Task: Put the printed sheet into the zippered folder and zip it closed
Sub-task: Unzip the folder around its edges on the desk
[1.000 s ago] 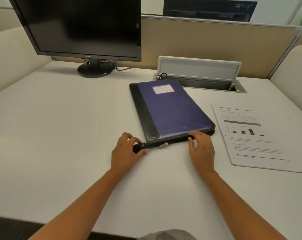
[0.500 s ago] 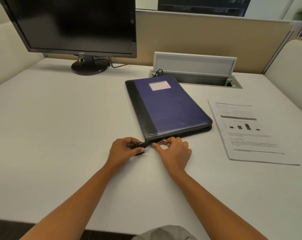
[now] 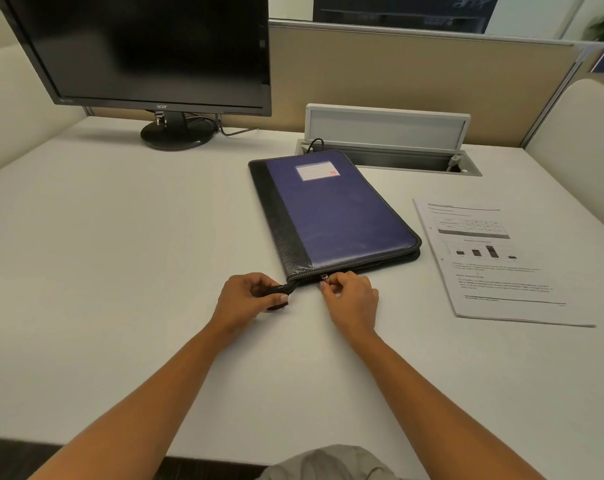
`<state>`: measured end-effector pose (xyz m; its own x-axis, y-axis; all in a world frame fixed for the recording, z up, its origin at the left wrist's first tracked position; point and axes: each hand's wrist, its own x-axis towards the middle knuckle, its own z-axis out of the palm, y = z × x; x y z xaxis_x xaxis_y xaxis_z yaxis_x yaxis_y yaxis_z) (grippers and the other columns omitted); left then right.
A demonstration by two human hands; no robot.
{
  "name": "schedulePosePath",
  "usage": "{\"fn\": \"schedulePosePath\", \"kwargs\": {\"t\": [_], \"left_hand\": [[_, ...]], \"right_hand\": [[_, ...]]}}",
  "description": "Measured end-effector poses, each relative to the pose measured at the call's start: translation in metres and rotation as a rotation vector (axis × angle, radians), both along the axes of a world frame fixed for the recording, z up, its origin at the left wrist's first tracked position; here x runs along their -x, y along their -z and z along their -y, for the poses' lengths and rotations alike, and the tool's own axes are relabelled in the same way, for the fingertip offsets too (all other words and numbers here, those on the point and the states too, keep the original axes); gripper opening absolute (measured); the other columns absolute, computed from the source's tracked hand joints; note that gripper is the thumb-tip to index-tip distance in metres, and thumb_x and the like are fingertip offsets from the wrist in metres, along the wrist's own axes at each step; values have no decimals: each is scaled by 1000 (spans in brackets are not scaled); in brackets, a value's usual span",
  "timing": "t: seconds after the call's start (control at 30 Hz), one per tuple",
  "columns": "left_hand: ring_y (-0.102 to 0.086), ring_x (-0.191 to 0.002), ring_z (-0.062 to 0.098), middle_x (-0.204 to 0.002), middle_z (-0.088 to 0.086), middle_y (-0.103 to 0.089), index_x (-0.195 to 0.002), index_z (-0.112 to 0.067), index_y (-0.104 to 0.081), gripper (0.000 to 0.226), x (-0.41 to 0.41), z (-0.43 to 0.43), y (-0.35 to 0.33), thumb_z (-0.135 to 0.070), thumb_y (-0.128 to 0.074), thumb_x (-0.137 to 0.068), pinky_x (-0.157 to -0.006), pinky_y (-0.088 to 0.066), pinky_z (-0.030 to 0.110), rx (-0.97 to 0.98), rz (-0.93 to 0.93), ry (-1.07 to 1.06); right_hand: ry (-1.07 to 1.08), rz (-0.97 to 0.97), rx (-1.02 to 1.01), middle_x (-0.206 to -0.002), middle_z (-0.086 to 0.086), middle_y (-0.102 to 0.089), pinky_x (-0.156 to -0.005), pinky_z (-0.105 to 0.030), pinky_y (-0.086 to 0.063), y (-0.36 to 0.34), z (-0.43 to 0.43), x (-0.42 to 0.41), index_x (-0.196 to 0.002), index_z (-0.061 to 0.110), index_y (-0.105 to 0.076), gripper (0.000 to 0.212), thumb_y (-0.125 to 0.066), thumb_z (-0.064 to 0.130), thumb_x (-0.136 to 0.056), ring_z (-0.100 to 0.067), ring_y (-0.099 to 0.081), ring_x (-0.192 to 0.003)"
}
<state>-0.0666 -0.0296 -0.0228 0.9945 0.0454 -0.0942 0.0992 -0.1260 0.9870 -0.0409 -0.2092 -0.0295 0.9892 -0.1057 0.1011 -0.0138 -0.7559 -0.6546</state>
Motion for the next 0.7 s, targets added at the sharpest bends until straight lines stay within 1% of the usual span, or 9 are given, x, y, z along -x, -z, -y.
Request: {"fn": "schedulePosePath", "kwargs": {"t": [0.07, 0.13, 0.2, 0.27, 0.37, 0.5, 0.6, 0.7], "left_hand": [[-70, -65, 19, -68, 3, -73, -68, -9, -62, 16, -1, 1, 0, 2, -72, -73, -63, -54, 18, 20, 14, 2], [-66, -69, 22, -84, 8, -71, -68, -9, -55, 20, -1, 2, 1, 4, -66, -79, -68, -55, 22, 52, 20, 0], [-63, -73, 23, -98, 9, -68, -70, -9, -49, 21, -1, 3, 1, 3, -62, -83, -75, -54, 26, 35, 19, 7], [-63, -75, 21, -104, 7, -67, -70, -9, -47, 22, 0, 3, 1, 1, -61, -84, -79, -52, 28, 12, 20, 17], [-64, -77, 20, -108, 8, -66, -68, -10, -47, 23, 0, 3, 2, 1, -61, -84, -85, -50, 36, 6, 14, 35], [-65, -74, 15, -110, 9, -65, -68, -10, -47, 24, -1, 2, 3, 1, -61, -84, -85, -50, 37, 16, 13, 53], [-64, -86, 20, -109, 10, -66, -68, -11, -49, 23, -2, 2, 4, 0, -61, -84, -92, -47, 42, 4, 9, 58], [-61, -94, 19, -104, 8, -68, -69, -11, -48, 23, -3, 2, 6, 0, -60, -85, -93, -46, 42, 4, 6, 78]], "right_hand": [[-77, 14, 42, -88, -4, -61, -77, -34, -32, 0, 6, -1, -87, 14, -61, 21, -49, 30, -92, -23, -49, -90], [-120, 45, 106, -85, -7, -60, -75, -36, -35, -1, 9, 0, -82, 12, -56, 26, -42, 29, -95, -26, -50, -86], [-139, 82, 185, -81, -8, -60, -69, -36, -33, -1, 10, 0, -75, 14, -48, 27, -39, 28, -96, -27, -49, -82], [-140, 109, 219, -79, -9, -59, -64, -34, -28, -1, 11, -1, -72, 17, -41, 26, -39, 26, -96, -28, -48, -79], [-91, 126, 214, -77, -14, -59, -61, -31, -25, 0, 17, -7, -70, 15, -37, 26, -40, 21, -95, -29, -48, -73], [-5, 119, 209, -74, -17, -59, -60, -32, -26, 0, 30, -18, -68, 12, -37, 28, -40, 16, -95, -23, -39, -64], [-9, 128, 210, -71, -17, -56, -59, -31, -25, 3, 30, -18, -67, 11, -37, 28, -39, 15, -95, -23, -38, -63], [-54, 130, 181, -68, -14, -50, -59, -30, -20, 4, 24, -15, -67, 12, -36, 28, -39, 14, -95, -23, -36, -63]]}}
